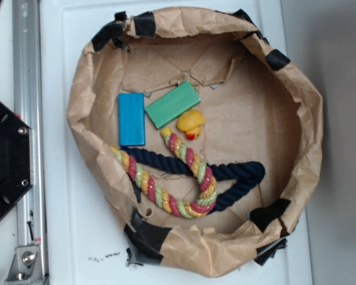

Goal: Grab the yellow duck.

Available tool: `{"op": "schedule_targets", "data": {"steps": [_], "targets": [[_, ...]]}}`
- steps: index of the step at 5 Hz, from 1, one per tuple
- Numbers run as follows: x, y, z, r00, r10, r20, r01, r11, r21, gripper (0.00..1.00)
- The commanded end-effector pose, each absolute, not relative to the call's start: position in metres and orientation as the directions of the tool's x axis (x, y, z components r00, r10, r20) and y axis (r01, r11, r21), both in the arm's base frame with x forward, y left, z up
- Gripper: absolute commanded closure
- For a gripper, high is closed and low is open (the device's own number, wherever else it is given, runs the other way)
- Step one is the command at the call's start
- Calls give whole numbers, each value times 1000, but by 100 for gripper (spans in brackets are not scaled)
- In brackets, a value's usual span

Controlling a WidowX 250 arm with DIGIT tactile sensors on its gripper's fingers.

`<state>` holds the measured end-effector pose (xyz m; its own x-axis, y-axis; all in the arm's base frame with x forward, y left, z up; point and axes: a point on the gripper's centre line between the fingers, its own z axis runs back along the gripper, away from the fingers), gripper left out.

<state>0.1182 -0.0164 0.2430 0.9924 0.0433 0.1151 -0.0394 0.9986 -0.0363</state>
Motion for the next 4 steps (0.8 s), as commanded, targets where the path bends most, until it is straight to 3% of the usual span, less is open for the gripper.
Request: {"op": "schedule_targets", "data": {"steps": [1, 2, 3, 4], "targets": [[118, -16, 243, 992, 43, 115, -39, 999, -36, 0], [155, 11, 228, 929, -67, 363, 13, 989, 150, 0], [183, 32, 213, 923, -51, 381, -23, 982, 187, 0], [220, 37, 184, 938, -91, 335, 19, 977, 212, 0]]}}
